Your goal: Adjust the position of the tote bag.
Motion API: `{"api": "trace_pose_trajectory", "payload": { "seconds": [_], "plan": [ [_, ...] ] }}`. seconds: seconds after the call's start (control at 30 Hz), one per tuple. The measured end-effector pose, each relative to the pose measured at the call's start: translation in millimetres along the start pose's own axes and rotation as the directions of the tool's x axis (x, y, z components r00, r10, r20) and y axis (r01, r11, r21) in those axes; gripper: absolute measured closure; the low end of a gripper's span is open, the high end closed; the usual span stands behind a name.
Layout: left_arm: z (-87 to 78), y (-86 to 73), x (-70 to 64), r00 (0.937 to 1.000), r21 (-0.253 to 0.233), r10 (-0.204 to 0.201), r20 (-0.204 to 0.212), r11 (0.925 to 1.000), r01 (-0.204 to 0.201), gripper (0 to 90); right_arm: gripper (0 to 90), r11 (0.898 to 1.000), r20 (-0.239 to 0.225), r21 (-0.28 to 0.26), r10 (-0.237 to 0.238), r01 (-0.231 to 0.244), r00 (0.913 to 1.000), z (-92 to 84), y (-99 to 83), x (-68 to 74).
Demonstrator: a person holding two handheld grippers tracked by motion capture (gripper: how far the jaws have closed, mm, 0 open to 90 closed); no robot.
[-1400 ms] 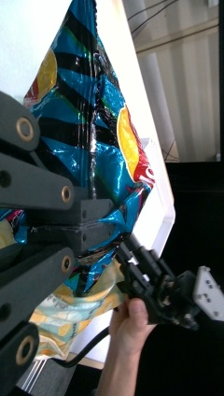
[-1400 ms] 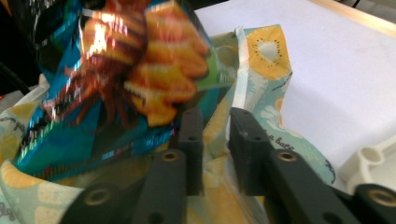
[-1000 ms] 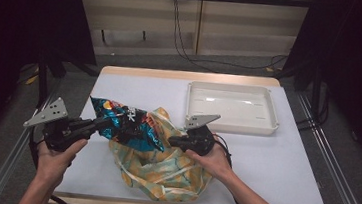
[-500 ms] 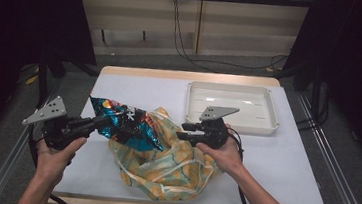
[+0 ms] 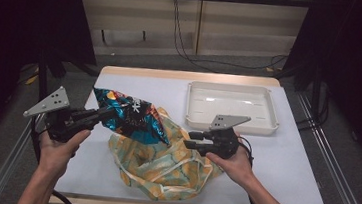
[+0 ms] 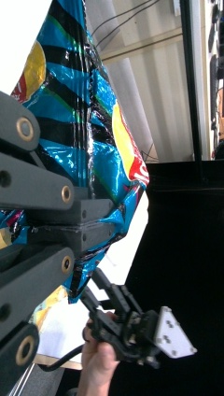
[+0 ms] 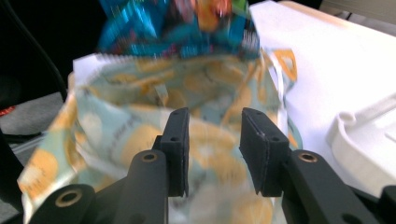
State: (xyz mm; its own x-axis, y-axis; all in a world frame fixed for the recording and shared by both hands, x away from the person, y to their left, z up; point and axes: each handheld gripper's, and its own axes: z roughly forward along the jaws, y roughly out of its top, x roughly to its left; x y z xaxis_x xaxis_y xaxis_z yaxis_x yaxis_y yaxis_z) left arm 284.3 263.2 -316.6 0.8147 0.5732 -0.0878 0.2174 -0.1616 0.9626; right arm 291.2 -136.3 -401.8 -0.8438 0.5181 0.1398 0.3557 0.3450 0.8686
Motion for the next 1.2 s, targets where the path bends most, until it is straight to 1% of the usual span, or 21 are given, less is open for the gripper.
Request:
{"api": "trace_pose_trajectory", "payload": {
  "seconds": [0.07, 0.1, 0.13, 0.23, 0.4, 0.47, 0.63, 0.67, 0.7, 0.73, 0.77, 0.8, 0.9, 0.93, 0.97, 1.0, 1.07, 1.1, 1.13, 1.17, 1.2],
  "plan": [
    [3.1, 2.7, 0.2, 0.9999, -0.013, -0.003, 0.017, 0.9999, 0.003, 89.5, 63.6, 1.000, -0.014, 0.017, 0.007, -0.007, 0.9999, 0.8, -7.8, 0.9],
    [3.6, 3.7, 0.1, 0.9999, 0.000, 0.006, 0.008, 1.0000, -0.006, 89.5, 63.7, 1.000, -0.015, 0.027, 0.013, -0.012, 0.9998, 1.7, -11.6, 1.5],
    [5.6, 4.0, 0.8, 0.9997, -0.008, 0.007, 0.025, 0.9999, -0.007, 89.5, 63.7, 0.999, -0.020, 0.038, 0.016, -0.015, 0.9997, 3.4, -14.9, 1.8],
    [8.1, 5.7, -0.7, 0.9998, 0.000, 0.006, 0.016, 1.0000, -0.006, 89.4, 63.7, 0.998, -0.035, 0.066, 0.020, -0.018, 0.9992, 9.8, -22.8, 3.9],
    [14.2, 9.5, -3.6, 0.9988, -0.002, 0.025, 0.043, 0.9997, -0.024, 89.4, 62.5, 0.995, -0.053, 0.096, 0.016, -0.011, 0.9985, 16.6, -28.9, 7.3],
    [14.9, 10.8, -9.0, 0.9962, 0.006, 0.062, 0.061, 0.9981, -0.062, 89.4, 60.7, 0.996, -0.039, 0.085, 0.008, -0.004, 0.9992, 11.1, -26.5, 6.1],
    [17.8, 9.1, -14.4, 0.9924, 0.033, 0.091, 0.083, 0.9950, -0.094, 89.4, 60.0, 0.999, -0.014, 0.034, 0.006, -0.006, 0.9999, -7.1, -17.6, 1.2],
    [21.2, 7.4, -18.8, 0.9893, 0.050, 0.103, 0.103, 0.9928, -0.109, 89.4, 59.6, 1.000, -0.001, 0.016, 0.002, -0.002, 1.0000, -14.4, -13.6, -0.5],
    [21.2, 7.4, -18.8, 0.9893, 0.050, 0.103, 0.103, 0.9928, -0.109, 89.5, 59.6, 1.000, -0.001, 0.016, 0.002, -0.002, 1.0000, -14.4, -13.6, -0.5],
    [25.9, 4.8, -24.1, 0.9852, 0.067, 0.123, 0.119, 0.9890, -0.132, 89.4, 59.5, 1.000, 0.010, 0.002, 0.005, -0.005, 0.9999, -19.1, -9.7, -3.3],
    [25.9, 4.8, -24.1, 0.9852, 0.067, 0.123, 0.119, 0.9890, -0.132, 89.4, 59.5, 1.000, 0.010, 0.002, 0.005, -0.005, 0.9999, -19.1, -9.7, -3.3],
    [31.8, 0.8, -29.1, 0.9792, 0.080, 0.145, 0.142, 0.9843, -0.157, 89.4, 59.1, 1.000, 0.012, -0.020, 0.008, -0.008, 0.9999, -21.6, -4.3, -6.5],
    [38.6, -4.0, -34.0, 0.9754, 0.088, 0.145, 0.166, 0.9830, -0.161, 89.4, 58.1, 0.999, 0.014, -0.034, 0.005, -0.005, 0.9999, -21.8, 2.7, -9.1],
    [45.7, -8.4, -38.2, 0.9709, 0.101, 0.155, 0.183, 0.9793, -0.175, 89.4, 56.9, 0.999, 0.009, -0.050, 0.004, -0.004, 0.9999, -20.7, 10.2, -10.8],
    [45.7, -8.4, -38.2, 0.9709, 0.101, 0.155, 0.183, 0.9793, -0.175, 89.4, 56.2, 0.998, 0.008, -0.060, 0.002, -0.001, 1.0000, -19.6, 14.0, -11.5],
    [51.8, -13.6, -41.8, 0.9645, 0.110, 0.157, 0.212, 0.9769, -0.183, 89.4, 55.8, 0.997, 0.007, -0.074, 0.001, 0.000, 1.0000, -18.3, 17.5, -12.0],
    [55.2, -16.7, -44.1, 0.9636, 0.116, 0.157, 0.216, 0.9759, -0.185, 89.3, 54.4, 0.997, 0.003, -0.079, -0.001, 0.001, 1.0000, -16.8, 21.0, -12.5],
    [58.5, -19.5, -45.5, 0.9580, 0.130, 0.167, 0.233, 0.9710, -0.201, 89.4, 51.9, 0.997, -0.008, -0.081, 0.000, 0.000, 1.0000, -12.3, 28.4, -13.5],
    [64.2, -25.3, -49.8, 0.9506, 0.152, 0.182, 0.252, 0.9627, -0.224, 89.4, 50.8, 0.997, -0.012, -0.079, 0.000, -0.001, 0.9999, -10.0, 32.9, -13.9],
    [64.2, -25.3, -49.8, 0.9506, 0.152, 0.182, 0.252, 0.9627, -0.224, 89.3, 50.8, 0.997, -0.012, -0.079, 0.000, -0.001, 0.9999, -10.0, 32.9, -13.9],
    [67.3, -30.7, -53.5, 0.9446, 0.149, 0.176, 0.277, 0.9632, -0.224, 89.3, 48.3, 0.997, -0.021, -0.082, -0.010, 0.009, 0.9997, -4.5, 42.8, -14.0]
  ]
}}
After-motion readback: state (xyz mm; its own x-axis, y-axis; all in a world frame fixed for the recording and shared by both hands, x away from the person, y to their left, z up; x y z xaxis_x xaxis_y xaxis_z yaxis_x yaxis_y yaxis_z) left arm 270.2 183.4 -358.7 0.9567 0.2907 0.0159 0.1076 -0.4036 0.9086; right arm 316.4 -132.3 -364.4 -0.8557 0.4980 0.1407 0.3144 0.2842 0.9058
